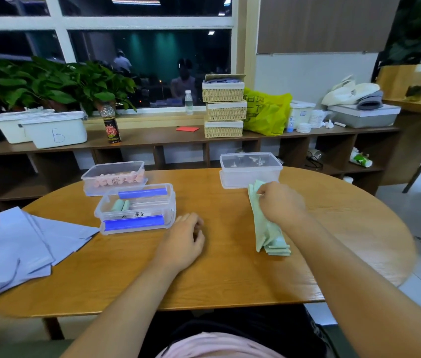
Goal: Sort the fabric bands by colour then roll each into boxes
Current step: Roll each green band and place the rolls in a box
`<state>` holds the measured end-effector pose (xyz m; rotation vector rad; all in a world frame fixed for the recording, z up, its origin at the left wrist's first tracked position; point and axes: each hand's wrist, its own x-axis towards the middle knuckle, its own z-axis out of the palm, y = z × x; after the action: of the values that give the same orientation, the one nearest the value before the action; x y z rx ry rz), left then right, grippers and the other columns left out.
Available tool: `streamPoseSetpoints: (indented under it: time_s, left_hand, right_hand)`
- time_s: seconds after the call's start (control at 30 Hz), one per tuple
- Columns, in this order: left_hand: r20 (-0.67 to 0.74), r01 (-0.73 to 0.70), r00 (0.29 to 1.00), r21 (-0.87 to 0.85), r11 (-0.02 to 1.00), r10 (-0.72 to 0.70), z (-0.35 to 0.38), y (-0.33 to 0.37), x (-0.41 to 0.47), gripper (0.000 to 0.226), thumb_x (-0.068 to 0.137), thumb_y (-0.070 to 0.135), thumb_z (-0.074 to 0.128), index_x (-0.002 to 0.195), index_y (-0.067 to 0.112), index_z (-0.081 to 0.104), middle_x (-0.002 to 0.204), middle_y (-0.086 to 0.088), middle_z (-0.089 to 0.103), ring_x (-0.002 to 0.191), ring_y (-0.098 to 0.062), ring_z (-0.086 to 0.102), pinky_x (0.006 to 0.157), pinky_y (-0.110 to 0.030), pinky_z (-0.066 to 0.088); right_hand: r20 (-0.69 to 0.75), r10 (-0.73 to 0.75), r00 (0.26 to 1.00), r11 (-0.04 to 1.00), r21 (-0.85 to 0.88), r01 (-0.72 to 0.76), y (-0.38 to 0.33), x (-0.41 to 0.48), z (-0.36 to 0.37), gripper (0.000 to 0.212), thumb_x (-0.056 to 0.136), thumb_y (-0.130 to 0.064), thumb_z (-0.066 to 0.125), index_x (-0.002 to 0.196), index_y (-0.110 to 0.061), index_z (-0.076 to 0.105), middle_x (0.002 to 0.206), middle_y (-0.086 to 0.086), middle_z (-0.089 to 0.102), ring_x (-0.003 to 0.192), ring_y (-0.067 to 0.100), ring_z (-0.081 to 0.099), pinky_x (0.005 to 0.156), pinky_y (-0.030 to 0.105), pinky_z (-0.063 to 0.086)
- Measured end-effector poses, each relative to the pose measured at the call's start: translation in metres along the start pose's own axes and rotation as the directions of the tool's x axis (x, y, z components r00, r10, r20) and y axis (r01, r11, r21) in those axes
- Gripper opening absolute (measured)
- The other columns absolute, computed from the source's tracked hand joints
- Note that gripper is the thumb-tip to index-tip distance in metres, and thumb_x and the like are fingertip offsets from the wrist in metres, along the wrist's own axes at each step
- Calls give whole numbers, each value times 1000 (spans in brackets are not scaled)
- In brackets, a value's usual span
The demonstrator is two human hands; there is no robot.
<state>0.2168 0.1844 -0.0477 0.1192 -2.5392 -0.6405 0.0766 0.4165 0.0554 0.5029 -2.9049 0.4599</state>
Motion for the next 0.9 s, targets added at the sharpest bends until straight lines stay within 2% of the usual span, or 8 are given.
streamPoseSetpoints:
  time_s: [0.13, 0.23, 0.4, 0.5, 0.57, 0.67, 0.8, 0.9]
  left_hand:
    - [4, 21, 1000, -17, 1000, -21, -2, -1, -1, 19, 96, 25, 58, 111, 36, 54, 102, 18, 57, 101, -2, 55, 91, -34, 53]
    - [-3, 40, 999, -48, 998, -40, -3, 0, 0, 23, 99, 23, 59, 121, 31, 59, 106, 14, 61, 102, -5, 58, 94, -34, 53]
    - [32, 139, 990, -138, 981, -136, -10, 2, -1, 48, 98, 17, 57, 140, 38, 49, 118, 15, 65, 104, -6, 63, 93, -34, 56]
    - [42, 86, 996, -80, 993, -83, -10, 0, -1, 53, 88, 10, 52, 131, 41, 55, 112, 15, 59, 103, -9, 60, 92, -37, 55]
    - [38, 72, 997, -20, 997, -71, -8, -1, -1, 52, 84, 8, 51, 125, 40, 58, 105, 14, 52, 100, -13, 57, 88, -40, 54]
    - [-17, 130, 991, 25, 991, -130, -7, 2, -2, 40, 87, 10, 53, 119, 33, 57, 103, 11, 51, 98, -17, 56, 84, -40, 54]
    - [-67, 234, 970, 1, 972, -233, -9, 2, -3, 26, 91, 15, 57, 113, 29, 55, 99, 8, 58, 92, -16, 58, 76, -33, 51]
    - [-77, 276, 958, 4, 961, -275, -10, 0, -6, 17, 91, 18, 58, 106, 26, 56, 101, 7, 59, 93, -15, 57, 74, -30, 45]
  right_hand:
    - [-57, -120, 991, 973, -206, 106, -54, -12, 24, 25, 94, -8, 58, 109, -24, 71, 102, 1, 72, 95, 23, 70, 68, 32, 46]
    - [-78, -257, 963, 927, -301, 223, -87, -25, 37, 19, 97, -12, 58, 106, -23, 71, 106, 1, 72, 105, 24, 68, 76, 36, 51]
    - [78, -327, 942, 943, 85, 320, -96, -42, 70, 27, 101, -41, 48, 104, -29, 72, 91, -5, 71, 83, 20, 66, 67, 35, 53]
    - [159, -345, 925, 881, 394, 261, -81, -45, 78, 37, 105, -50, 44, 86, -31, 70, 80, -7, 69, 78, 15, 64, 66, 36, 49]
    - [130, -336, 933, 810, 545, 216, -67, -46, 81, 46, 106, -54, 40, 92, -27, 75, 87, -6, 74, 85, 11, 67, 76, 37, 53]
    - [28, -354, 935, 817, 496, 295, -45, -47, 90, 39, 107, -50, 43, 99, -28, 75, 94, -9, 72, 93, 10, 65, 84, 37, 52]
    - [-4, -329, 944, 864, 402, 303, -28, -48, 88, 47, 110, -52, 37, 86, -24, 65, 90, -8, 65, 94, 12, 59, 86, 41, 50]
    - [15, -290, 957, 854, 455, 252, -27, -42, 83, 44, 110, -51, 38, 102, -26, 74, 103, -11, 74, 96, 9, 65, 90, 38, 55]
